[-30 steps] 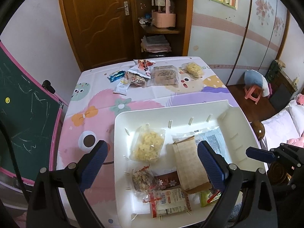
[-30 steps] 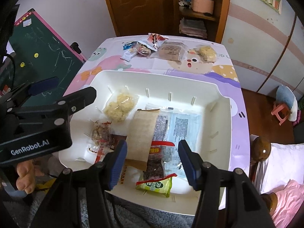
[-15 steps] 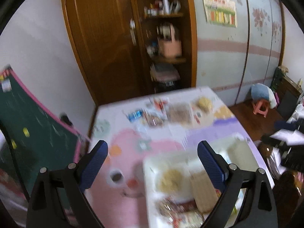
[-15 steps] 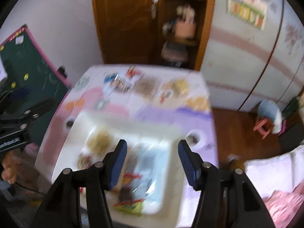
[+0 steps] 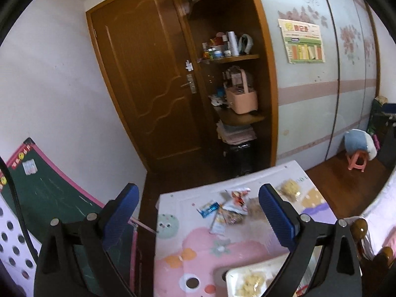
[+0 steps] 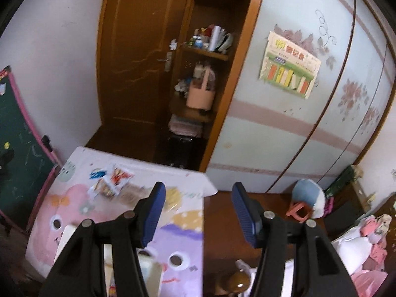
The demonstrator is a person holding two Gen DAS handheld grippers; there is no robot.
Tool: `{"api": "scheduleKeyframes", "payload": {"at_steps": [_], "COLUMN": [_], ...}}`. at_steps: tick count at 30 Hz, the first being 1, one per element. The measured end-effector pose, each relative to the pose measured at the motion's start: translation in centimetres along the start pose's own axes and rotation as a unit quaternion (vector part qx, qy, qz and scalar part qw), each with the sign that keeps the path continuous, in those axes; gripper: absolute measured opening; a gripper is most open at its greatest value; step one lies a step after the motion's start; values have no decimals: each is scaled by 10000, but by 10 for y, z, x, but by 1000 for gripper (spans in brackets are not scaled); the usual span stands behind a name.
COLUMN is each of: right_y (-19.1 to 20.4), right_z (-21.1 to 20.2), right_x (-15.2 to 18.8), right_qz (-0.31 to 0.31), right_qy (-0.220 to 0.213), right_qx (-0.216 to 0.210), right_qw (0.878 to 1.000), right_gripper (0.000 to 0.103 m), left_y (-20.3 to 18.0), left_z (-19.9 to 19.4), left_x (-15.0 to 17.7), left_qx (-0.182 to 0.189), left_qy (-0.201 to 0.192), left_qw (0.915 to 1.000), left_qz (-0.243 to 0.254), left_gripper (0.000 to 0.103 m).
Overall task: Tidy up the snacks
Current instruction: 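Grasp the yellow OATS bar with the left gripper while the right grasps the yellow crumbly-snack bag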
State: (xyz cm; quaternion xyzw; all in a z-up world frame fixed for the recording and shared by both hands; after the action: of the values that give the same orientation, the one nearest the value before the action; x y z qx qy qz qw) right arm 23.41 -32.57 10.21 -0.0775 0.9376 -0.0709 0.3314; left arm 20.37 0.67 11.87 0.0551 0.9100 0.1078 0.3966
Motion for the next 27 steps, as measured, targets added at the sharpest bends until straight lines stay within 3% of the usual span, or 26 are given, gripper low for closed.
{"api": "scheduleKeyframes", "payload": {"at_steps": [5, 12, 19, 27], "right_y": [-16, -3, 31, 60], "right_z": [44, 174, 300, 395], "right_x": [-34, -33, 3, 55], "right_qz": [79, 259, 470, 652], "right_qy": [238, 1113, 1909, 2506], "right_qx": [133, -258, -683, -1104], "right_qw": [9996, 9931, 9781, 9596], "right_gripper": [57, 57, 57, 57], "left_y": [7, 9, 6, -14], "left_z": [44, 174, 313, 401], "left_x": [-26, -20, 34, 124], "left_qx": [-167, -295, -416, -120], "left_qy": [280, 1208, 2248, 3184], "left_qw": [9995, 9921, 9732, 9465], "left_qz": [41, 138, 256, 510], "left_gripper": [102, 102, 102, 102]}}
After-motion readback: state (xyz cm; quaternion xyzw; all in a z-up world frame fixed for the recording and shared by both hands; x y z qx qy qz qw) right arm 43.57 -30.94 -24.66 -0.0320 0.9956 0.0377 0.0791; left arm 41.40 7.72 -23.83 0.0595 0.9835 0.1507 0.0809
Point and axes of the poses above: each gripper's, at about its wrist camera, not at the fingertips, and z roughly the way its jaws point, y to its left, x to its underside, the point moved 9 cm from there along z, roughly the way its jaws point, and after that the axes turned 10 degrees about y, right-handed, at the moved point
